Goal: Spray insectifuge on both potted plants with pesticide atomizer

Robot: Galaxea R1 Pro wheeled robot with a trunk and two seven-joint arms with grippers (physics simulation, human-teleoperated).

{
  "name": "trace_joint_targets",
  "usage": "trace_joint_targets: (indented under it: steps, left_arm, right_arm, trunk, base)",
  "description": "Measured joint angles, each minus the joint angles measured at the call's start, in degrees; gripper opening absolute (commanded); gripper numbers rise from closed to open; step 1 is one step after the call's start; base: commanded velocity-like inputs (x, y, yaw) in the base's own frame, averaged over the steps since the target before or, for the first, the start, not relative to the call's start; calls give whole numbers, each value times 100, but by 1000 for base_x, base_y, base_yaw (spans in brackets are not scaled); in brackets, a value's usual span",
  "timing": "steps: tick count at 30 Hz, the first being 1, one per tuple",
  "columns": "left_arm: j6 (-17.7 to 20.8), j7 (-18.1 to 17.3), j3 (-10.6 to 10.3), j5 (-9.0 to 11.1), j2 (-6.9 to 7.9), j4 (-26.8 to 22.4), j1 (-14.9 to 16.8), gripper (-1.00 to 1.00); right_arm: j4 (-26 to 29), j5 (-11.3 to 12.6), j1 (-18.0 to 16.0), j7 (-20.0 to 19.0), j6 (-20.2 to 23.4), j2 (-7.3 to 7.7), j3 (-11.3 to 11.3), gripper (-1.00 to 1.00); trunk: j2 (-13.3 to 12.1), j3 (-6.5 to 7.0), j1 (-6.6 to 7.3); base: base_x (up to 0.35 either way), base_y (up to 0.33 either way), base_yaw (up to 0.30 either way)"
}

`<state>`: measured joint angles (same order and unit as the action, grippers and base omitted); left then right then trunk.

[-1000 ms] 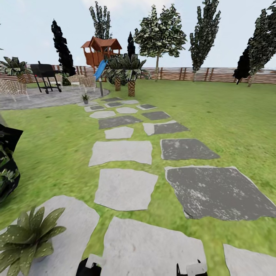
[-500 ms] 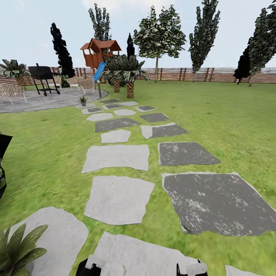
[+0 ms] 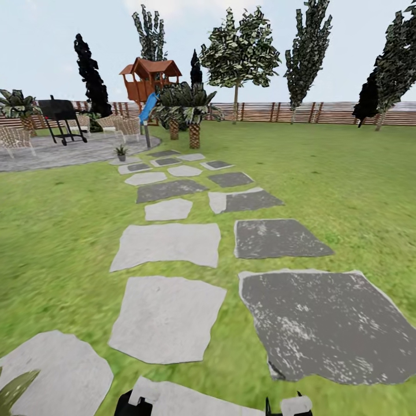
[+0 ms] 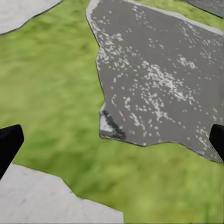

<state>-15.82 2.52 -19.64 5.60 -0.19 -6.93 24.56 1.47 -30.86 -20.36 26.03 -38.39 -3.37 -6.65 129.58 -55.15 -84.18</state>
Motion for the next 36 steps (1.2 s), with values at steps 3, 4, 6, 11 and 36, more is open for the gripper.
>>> trace_joint_targets:
  steps: [3,4,6,11,36]
  left_arm:
    - [1,0,-1,-2,0,0,0,-100]
    - [1,0,-3,-2,-1,0,0,-100]
    - [1,1,-4,-1,-1,-1,-1,-100]
    - [3,1,-2,3,0,-2,-1,-100]
    - [5,2,0,5,-3,14,-1,-100]
  right_arm:
    - [0,0,0,0,0,-4,-1,100]
    - [1,0,0,0,0,-4,-1,100]
    - [-2,0,-1,0,0,-4,-1,100]
    - [3,0,-1,-1,0,-13,-1,100]
    - [1,0,-1,-2,1,-18,0,100]
  trunk:
    - [0,0,0]
    - [0,0,0]
    - [0,0,0]
    - [0,0,0]
    - [0,0,0]
  base:
    - [307,-162,2]
    - [307,-162,97]
    - [307,-162,185]
    - [307,-162,254]
    - [331,-41,267]
